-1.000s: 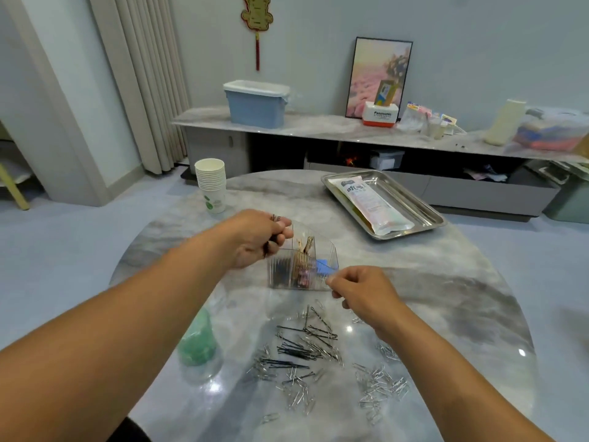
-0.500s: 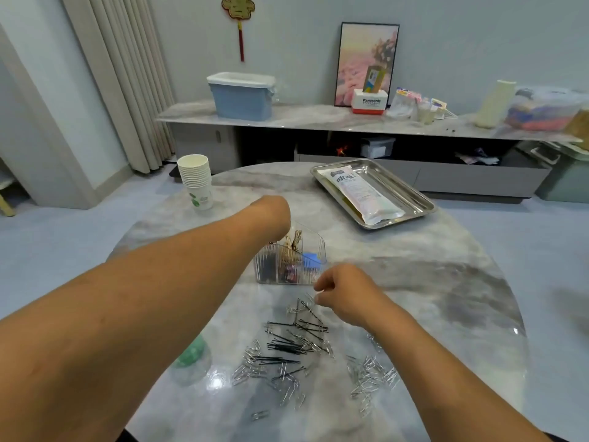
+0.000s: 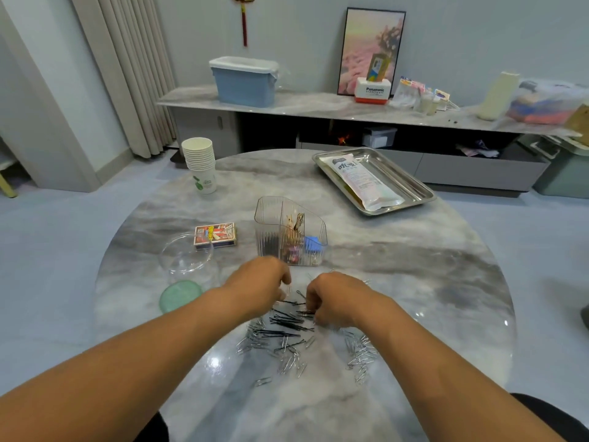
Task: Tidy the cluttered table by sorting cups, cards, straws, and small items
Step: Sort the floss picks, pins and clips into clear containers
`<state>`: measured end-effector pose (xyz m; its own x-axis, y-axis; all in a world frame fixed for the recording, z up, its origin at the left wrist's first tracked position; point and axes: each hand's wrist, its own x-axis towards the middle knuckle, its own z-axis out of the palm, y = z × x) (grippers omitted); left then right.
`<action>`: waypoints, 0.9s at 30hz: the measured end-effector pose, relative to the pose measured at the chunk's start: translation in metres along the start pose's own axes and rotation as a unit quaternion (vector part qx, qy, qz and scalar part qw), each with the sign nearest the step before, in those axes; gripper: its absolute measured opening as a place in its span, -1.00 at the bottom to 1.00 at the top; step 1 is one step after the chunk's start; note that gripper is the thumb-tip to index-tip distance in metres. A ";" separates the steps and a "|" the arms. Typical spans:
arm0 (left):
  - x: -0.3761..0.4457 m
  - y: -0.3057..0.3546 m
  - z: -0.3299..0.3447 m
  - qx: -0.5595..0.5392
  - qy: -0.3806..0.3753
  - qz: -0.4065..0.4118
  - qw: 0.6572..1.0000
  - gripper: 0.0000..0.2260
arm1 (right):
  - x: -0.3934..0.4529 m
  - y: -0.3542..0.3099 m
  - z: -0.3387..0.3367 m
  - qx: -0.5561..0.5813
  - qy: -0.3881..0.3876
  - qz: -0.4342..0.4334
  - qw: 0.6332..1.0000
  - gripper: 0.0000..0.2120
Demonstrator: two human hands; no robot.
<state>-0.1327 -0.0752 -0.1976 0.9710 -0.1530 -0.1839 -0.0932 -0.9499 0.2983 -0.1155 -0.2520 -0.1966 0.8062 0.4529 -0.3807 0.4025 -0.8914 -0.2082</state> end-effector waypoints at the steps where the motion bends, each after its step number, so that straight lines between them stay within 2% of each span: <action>1: 0.000 -0.004 0.007 0.004 -0.033 -0.013 0.999 -0.71 | -0.002 0.001 0.000 -0.014 -0.004 0.000 1.000 -0.76; 5: 0.004 -0.007 0.021 0.003 -0.052 -0.018 0.998 -0.72 | -0.009 0.005 0.000 -0.045 -0.001 0.003 0.999 -0.70; 9: 0.005 -0.006 0.024 0.013 -0.054 0.000 0.998 -0.93 | -0.014 0.007 0.004 -0.052 -0.006 0.010 0.999 -0.76; 15: 0.003 -0.003 0.024 0.123 -0.072 0.064 0.988 -0.90 | -0.013 0.019 0.003 -0.052 0.026 0.053 0.997 -0.82; 17: 0.002 -0.002 0.021 0.124 -0.076 0.068 0.987 -0.88 | -0.014 0.023 0.003 -0.052 0.033 0.056 0.997 -0.83; 19: 0.002 0.000 0.014 0.037 -0.078 0.042 0.995 -0.89 | -0.015 0.027 0.002 -0.034 0.034 0.060 0.997 -0.84; 21: 0.004 0.002 0.007 -0.128 -0.086 0.001 0.988 -0.89 | -0.016 0.032 -0.001 0.061 0.034 0.069 0.995 -0.87; 24: 0.005 0.006 0.005 -0.364 -0.100 -0.068 0.923 -0.89 | -0.019 0.035 -0.009 0.266 0.044 0.071 0.960 -0.97; 27: 0.007 0.010 0.009 -0.465 -0.122 -0.097 0.871 -0.82 | -0.024 0.035 -0.019 0.407 0.059 0.079 0.908 -0.94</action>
<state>-0.1284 -0.0881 -0.2044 0.8625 -0.1742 -0.4751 0.3971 -0.3490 0.8488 -0.1130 -0.2940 -0.1779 0.8864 0.2733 -0.3737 -0.1370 -0.6163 -0.7755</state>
